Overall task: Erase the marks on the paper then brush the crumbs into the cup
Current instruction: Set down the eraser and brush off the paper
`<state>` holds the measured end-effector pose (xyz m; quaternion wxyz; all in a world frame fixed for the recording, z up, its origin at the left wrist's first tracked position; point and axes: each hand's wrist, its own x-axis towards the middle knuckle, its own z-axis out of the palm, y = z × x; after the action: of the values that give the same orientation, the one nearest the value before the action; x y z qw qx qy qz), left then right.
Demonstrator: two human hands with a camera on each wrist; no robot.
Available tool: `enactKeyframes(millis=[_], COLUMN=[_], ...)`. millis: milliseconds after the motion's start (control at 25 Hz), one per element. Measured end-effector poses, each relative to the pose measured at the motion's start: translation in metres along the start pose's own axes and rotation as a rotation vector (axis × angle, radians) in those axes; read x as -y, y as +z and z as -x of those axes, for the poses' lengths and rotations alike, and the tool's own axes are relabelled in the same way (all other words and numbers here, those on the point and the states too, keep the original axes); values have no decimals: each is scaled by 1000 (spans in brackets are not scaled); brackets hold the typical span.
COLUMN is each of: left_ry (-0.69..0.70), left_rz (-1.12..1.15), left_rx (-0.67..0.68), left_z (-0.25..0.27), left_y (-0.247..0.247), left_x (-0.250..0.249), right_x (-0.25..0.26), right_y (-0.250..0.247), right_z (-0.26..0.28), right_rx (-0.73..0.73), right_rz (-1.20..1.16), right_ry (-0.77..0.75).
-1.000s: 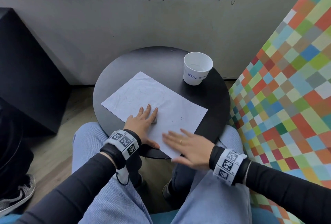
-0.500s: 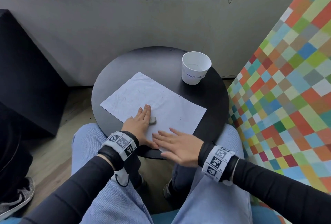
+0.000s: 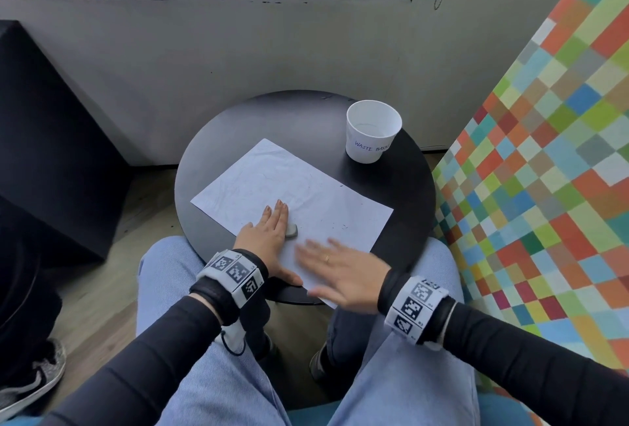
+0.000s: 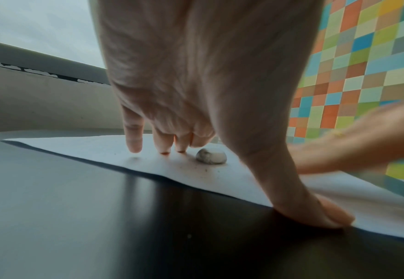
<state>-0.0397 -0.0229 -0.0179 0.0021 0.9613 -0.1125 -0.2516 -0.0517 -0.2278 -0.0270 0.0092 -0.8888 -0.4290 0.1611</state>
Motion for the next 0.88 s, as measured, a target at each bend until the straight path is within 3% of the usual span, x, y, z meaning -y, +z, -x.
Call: enactKeyframes(millis=[40, 160, 200, 320, 360, 440, 480, 600, 640, 760, 800, 880], left_ry=[0, -4, -3, -9, -10, -12, -13, -23, -22, -17, -20, -23], left_rz=[-9, 2, 4, -16, -21, -20, -19, -33, -39, -25, -25, -36], left_rx=[2, 16, 23, 30, 27, 29, 32, 36, 34, 42, 47, 48], left_z=[0, -2, 0, 1, 1, 0, 0, 1, 0, 1, 2, 2], left_y=[-1, -4, -3, -4, -4, -5, -5, -5, -5, -7, -6, -5], left_x=[-1, 0, 0, -2, -1, -1, -2, -3, -3, -2, -2, -3], right_x=[-1, -32, -33, -18, -24, -52, -56, -35, -39, -74, -74, -57], right_y=[3, 0, -3, 8, 6, -2, -10, -2, 1, -9, -13, -9], right_z=[1, 2, 5, 15, 18, 20, 21, 22, 24, 23, 23, 20], right_rx=[31, -55, -71, 54, 72, -12, -43, 77, 88, -25, -17, 80], right_rz=[-14, -53, -39, -25, -12, -37, -13, -18, -18, 6, 18, -25], right_ry=[-30, 276, 290, 25, 38, 257, 294, 28, 22, 366, 349, 146])
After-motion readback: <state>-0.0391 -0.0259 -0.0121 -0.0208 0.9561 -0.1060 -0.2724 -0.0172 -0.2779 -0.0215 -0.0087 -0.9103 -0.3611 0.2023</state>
